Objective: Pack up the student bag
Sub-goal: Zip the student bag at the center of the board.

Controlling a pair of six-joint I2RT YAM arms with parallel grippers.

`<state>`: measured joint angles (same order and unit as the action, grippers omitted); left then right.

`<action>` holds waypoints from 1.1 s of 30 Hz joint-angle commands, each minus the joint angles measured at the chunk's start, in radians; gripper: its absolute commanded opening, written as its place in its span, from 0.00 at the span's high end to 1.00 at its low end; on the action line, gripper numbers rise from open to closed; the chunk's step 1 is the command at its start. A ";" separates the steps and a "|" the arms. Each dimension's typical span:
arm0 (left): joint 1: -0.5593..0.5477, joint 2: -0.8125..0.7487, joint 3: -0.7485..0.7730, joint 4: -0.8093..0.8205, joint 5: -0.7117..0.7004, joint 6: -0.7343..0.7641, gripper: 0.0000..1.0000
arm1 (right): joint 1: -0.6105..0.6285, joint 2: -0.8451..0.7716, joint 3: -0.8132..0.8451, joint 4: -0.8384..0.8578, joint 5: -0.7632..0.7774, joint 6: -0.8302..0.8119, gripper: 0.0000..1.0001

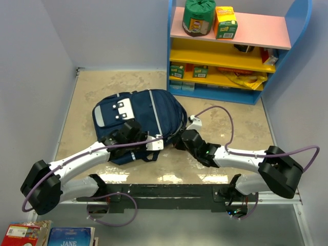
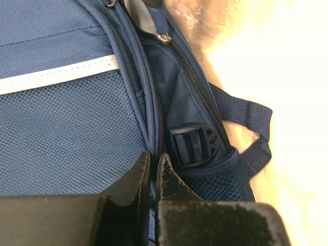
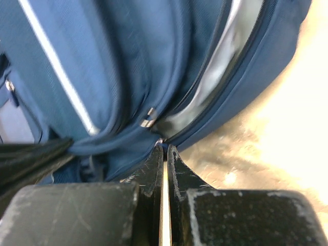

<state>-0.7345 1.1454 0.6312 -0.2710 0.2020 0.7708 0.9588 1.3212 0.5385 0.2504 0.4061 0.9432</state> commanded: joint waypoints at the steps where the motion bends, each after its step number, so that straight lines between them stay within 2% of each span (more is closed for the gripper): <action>1: -0.019 -0.041 -0.018 -0.252 0.093 0.056 1.00 | -0.066 -0.014 0.040 -0.034 0.040 -0.017 1.00; 9: -0.019 -0.121 0.055 -0.445 0.137 0.162 1.00 | -0.170 -0.017 0.064 -0.062 0.062 -0.086 1.00; 15: -0.017 -0.142 0.070 -0.493 0.060 0.188 1.00 | -0.200 -0.105 0.071 -0.122 0.076 -0.126 1.00; 19: -0.016 -0.128 0.110 -0.432 0.010 0.095 1.00 | -0.181 -0.143 0.043 -0.085 0.002 -0.171 1.00; 22: -0.011 -0.113 0.180 -0.393 0.010 0.023 1.00 | -0.086 -0.175 0.014 -0.080 0.063 -0.193 0.99; 24: -0.002 -0.128 0.215 -0.375 0.033 0.001 1.00 | -0.051 -0.181 0.002 -0.085 0.068 -0.195 0.83; 27: 0.007 -0.105 0.320 -0.448 0.077 -0.007 1.00 | -0.040 -0.183 -0.018 -0.069 0.066 -0.196 0.74; 30: 0.009 -0.099 0.393 -0.520 0.119 0.027 1.00 | -0.040 -0.181 -0.034 -0.027 0.054 -0.208 0.77; 33: 0.009 -0.104 0.398 -0.582 0.145 0.061 1.00 | -0.042 -0.168 -0.034 0.027 0.045 -0.219 0.80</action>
<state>-0.7258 1.0565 0.9611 -0.7940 0.2584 0.8036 0.9161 1.1515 0.5125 0.1894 0.4488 0.7540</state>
